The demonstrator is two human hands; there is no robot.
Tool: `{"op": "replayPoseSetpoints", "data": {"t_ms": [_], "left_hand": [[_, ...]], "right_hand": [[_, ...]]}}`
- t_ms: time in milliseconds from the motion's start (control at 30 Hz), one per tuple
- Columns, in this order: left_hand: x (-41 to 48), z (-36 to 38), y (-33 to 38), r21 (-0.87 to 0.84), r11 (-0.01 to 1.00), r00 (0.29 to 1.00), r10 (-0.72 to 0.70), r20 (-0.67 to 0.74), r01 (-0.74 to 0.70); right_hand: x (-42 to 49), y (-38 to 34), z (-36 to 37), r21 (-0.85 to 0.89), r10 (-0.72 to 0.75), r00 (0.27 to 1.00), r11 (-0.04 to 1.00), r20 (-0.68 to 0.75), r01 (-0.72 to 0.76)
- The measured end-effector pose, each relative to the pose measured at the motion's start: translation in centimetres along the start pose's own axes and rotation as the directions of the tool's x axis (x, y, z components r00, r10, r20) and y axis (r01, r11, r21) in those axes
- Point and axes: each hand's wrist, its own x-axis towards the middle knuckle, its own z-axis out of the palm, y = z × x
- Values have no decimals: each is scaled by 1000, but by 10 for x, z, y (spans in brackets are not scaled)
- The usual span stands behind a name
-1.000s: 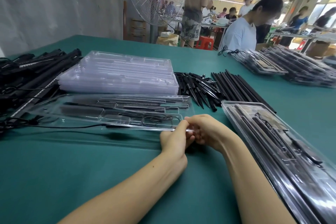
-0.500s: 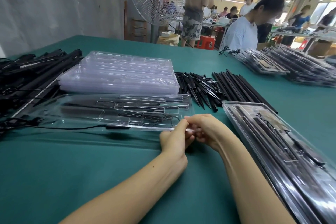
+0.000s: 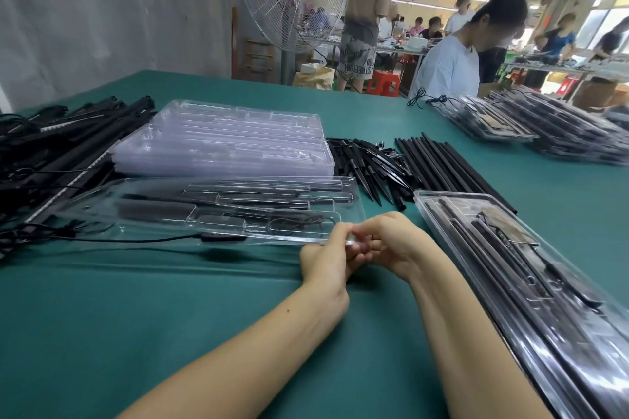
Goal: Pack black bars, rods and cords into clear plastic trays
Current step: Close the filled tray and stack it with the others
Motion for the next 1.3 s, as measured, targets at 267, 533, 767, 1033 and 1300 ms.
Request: {"op": "replayPoseSetpoints", "data": {"t_ms": [267,533,767,1033,1300], "left_hand": [[2,-1,1,-27,1000,999,-2,40,3],[-1,-3,14,-42,987,979,-147,141,155],[7,-26,43,-205,959,979,-177,102,194],[18,-69,67,-293,956,998,-38,-48,22],[19,-76,70,-227,973,999,-48,12,49]], "right_hand": [[1,1,0,4,-59,995,998,-76,60],[6,8,-6,-21,-137,959,990,-247,136],[17,16,-11,-101,-223,878,975,-424,199],[15,20,-15,-381,-335,807,912,-486,150],[5,14,2,-877,-677,675,472,-293,94]]}}
